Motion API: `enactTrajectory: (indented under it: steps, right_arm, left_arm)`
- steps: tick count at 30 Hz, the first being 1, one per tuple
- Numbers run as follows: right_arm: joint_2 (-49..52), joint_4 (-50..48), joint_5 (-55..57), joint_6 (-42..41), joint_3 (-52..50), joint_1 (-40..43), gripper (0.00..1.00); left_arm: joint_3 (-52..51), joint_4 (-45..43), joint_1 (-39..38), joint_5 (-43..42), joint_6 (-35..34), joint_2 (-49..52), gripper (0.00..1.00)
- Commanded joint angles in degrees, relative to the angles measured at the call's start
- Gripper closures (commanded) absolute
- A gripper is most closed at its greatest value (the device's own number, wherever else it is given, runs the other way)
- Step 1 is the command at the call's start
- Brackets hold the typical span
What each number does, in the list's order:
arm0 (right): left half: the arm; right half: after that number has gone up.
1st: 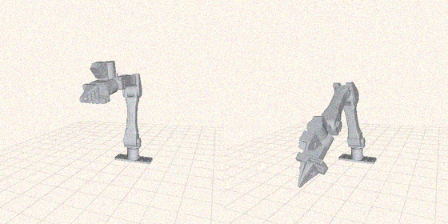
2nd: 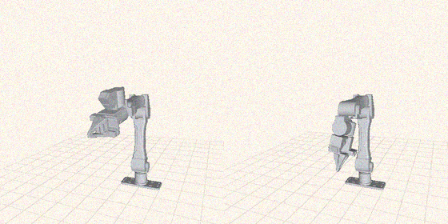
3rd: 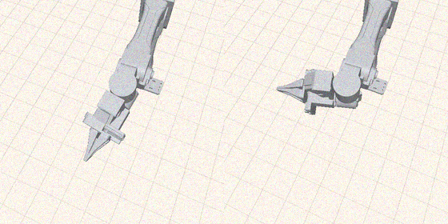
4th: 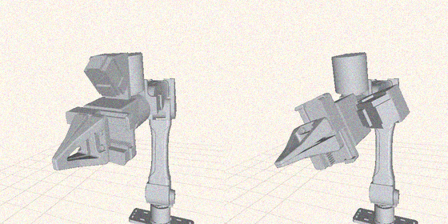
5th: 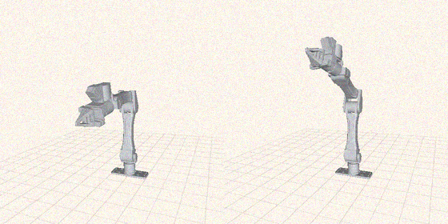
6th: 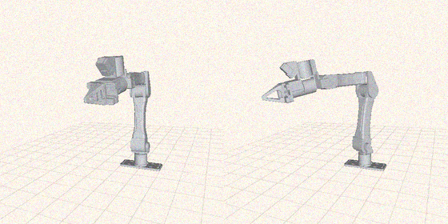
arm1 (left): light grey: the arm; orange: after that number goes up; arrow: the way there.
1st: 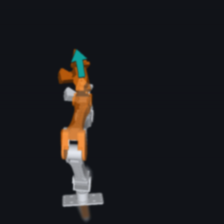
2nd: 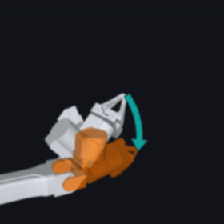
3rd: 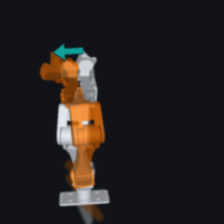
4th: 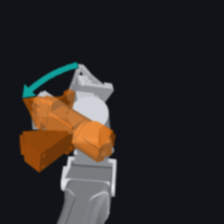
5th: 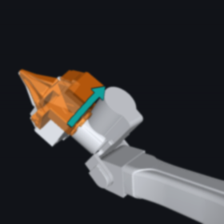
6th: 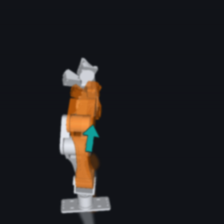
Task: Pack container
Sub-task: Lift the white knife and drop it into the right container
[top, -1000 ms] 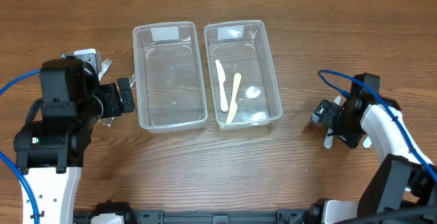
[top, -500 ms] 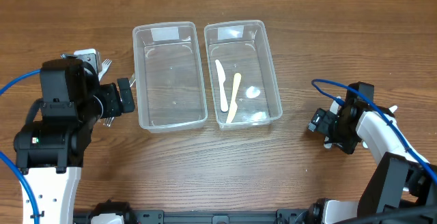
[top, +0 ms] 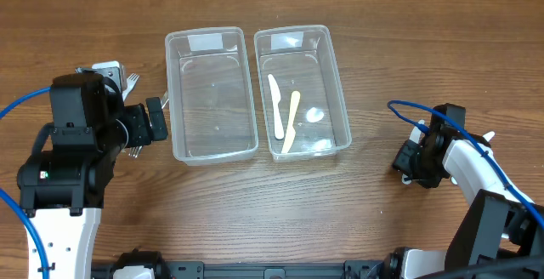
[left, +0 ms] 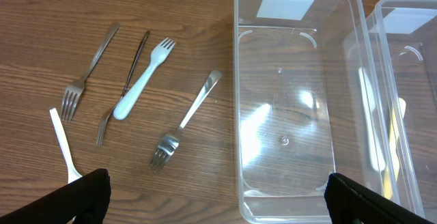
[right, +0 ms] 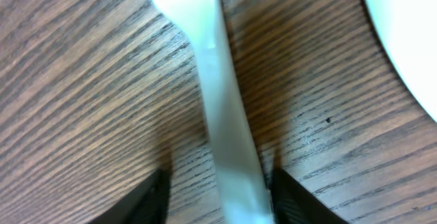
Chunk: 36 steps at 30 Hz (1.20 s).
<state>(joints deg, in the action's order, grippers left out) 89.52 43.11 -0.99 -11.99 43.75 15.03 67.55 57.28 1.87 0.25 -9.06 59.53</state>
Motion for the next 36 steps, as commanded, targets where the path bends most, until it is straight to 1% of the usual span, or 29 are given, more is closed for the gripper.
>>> enactTrajectory:
  steps: [1, 2, 4, 5, 7, 9, 11, 14, 16, 17, 19, 22, 24, 26, 27, 29, 31, 33, 36]
  right_arm:
    - [0.3, -0.2, -1.7, 0.0, -1.4, 0.0, 0.54]
    - [0.3, -0.2, -1.7, 0.0, -1.4, 0.0, 0.55]
    - [0.3, -0.3, -1.7, 0.0, -1.4, 0.0, 0.63]
    - [0.3, -0.3, -1.7, -0.2, -1.4, 0.0, 0.70]
    - [0.3, -0.4, -1.7, -0.2, -1.4, 0.0, 0.73]
    - [0.3, -0.5, -1.7, -0.2, -1.4, 0.0, 0.80]
    - [0.3, -0.5, -1.7, -0.2, -1.4, 0.0, 0.81]
    - [0.3, -0.9, -1.7, -0.2, -1.4, 0.0, 0.87]
    - [0.3, -0.9, -1.7, -0.2, -1.3, 0.0, 0.94]
    - [0.3, -0.8, -1.7, -0.5, -1.0, 0.0, 0.96]
    - [0.3, 0.4, -1.9, -2.3, 1.0, 0.0, 0.96]
    - [-0.2, 6.5, -2.7, -3.0, 9.4, -1.7, 0.96]
    - [-0.9, 12.5, -1.1, -2.8, 19.2, -5.7, 0.96]
    - [-0.9, 18.4, 1.0, -1.2, 31.7, -12.2, 0.96]
    - [-0.9, 19.9, 2.0, -1.2, 35.8, -14.8, 0.96]
    - [-0.9, 22.3, 3.1, 0.6, 45.5, -22.7, 0.96]
    - [-0.9, 22.2, 3.1, 0.8, 49.1, -28.1, 0.96]
    - [-0.5, 21.4, 3.4, 1.6, 49.3, -33.8, 0.96]
    - [4.5, 23.2, 3.3, 1.6, 49.0, -39.3, 0.96]
  left_arm:
    - [1.2, -0.1, -0.3, 0.2, 0.3, 0.2, 0.00]
    - [1.2, -0.1, -0.3, 0.2, 0.3, 0.2, 0.00]
    - [1.2, -0.1, -0.3, 0.2, 0.3, 0.2, 0.00]
    - [1.2, -0.1, -0.3, 0.2, 0.3, 0.2, 0.00]
    - [1.2, -0.1, -0.3, 0.2, 0.2, 0.2, 0.00]
    - [1.2, -0.1, -0.3, 0.2, 0.2, 0.2, 0.00]
    - [1.2, -0.1, -0.3, 0.2, 0.2, 0.2, 0.00]
    - [1.2, -0.1, -0.3, 0.2, 0.2, 0.2, 0.00]
    - [1.2, -0.1, -0.3, 0.2, 0.3, 0.2, 0.00]
    - [1.2, -0.1, -0.3, 0.2, 0.2, 0.2, 0.00]
    - [1.2, -0.1, -0.3, 0.2, 0.2, 0.2, 0.00]
    - [1.2, -0.2, -0.3, 0.2, 0.2, 0.2, 0.00]
    - [1.2, -0.1, -0.3, 0.2, 0.2, 0.2, 0.00]
    - [1.2, -0.1, -0.3, 0.2, 0.2, 0.2, 0.00]
    - [1.2, -0.1, -0.3, 0.2, 0.2, 0.2, 0.00]
    - [1.2, -0.1, -0.3, 0.2, 0.2, 0.2, 0.00]
    - [1.2, -0.1, -0.3, 0.2, 0.2, 0.2, 0.00]
    - [1.2, -0.1, -0.3, 0.2, 0.2, 0.2, 0.00]
    - [1.2, -0.1, -0.3, 0.2, 0.2, 0.2, 0.00]
